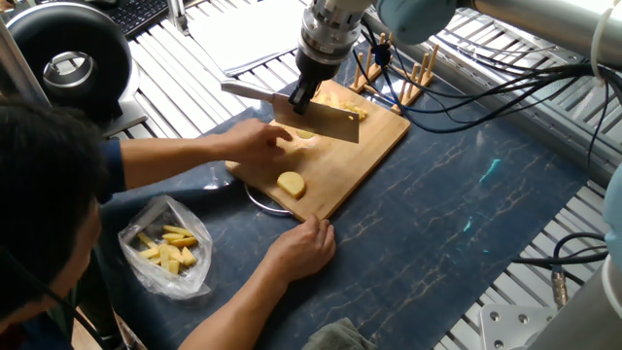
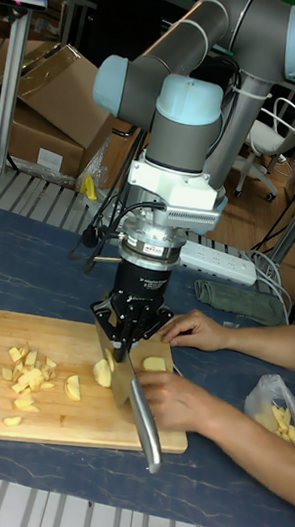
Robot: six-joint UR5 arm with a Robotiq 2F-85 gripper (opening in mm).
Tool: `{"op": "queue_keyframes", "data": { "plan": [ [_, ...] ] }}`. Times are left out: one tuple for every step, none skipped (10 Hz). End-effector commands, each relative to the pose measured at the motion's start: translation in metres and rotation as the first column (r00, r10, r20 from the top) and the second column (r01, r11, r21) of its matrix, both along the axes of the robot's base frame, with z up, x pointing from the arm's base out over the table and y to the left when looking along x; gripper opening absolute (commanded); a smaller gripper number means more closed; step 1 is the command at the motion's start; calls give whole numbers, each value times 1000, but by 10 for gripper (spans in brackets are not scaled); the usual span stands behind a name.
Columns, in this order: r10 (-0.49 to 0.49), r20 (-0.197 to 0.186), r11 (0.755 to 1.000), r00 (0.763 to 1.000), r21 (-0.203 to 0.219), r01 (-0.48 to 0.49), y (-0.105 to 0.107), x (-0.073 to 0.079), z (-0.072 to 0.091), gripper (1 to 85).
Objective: Chop the potatoes
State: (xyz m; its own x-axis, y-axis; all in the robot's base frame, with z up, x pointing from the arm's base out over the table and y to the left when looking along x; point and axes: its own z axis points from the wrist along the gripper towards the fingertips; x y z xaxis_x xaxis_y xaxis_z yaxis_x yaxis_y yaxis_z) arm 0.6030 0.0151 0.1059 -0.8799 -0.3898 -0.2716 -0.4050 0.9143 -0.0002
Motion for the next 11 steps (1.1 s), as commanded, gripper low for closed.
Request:
{"op": "queue_keyframes", "data": {
  "plan": [
    [-11, 1, 1000, 1000, 18, 11, 4, 5, 4, 10],
    [-11, 1, 1000, 1000, 18, 11, 3, 6, 4, 10],
    [-11, 3, 1000, 1000, 17, 11, 3, 6, 4, 10],
    [-11, 3, 1000, 1000, 18, 11, 3, 6, 4, 10],
    [-10, 5, 1000, 1000, 21, 10, 4, 6, 4, 10],
    [-10, 4, 1000, 1000, 23, 10, 4, 6, 4, 10],
    [-9, 5, 1000, 1000, 22, 9, 4, 6, 4, 10],
    [8, 11, 1000, 1000, 11, -9, 2, 7, 4, 10],
    [27, 17, 1000, 999, 14, -27, 2, 8, 5, 10],
    [37, 12, 999, 999, 14, -37, 0, 8, 6, 10],
    [34, 10, 999, 999, 12, -34, 0, 7, 6, 10]
  ]
}}
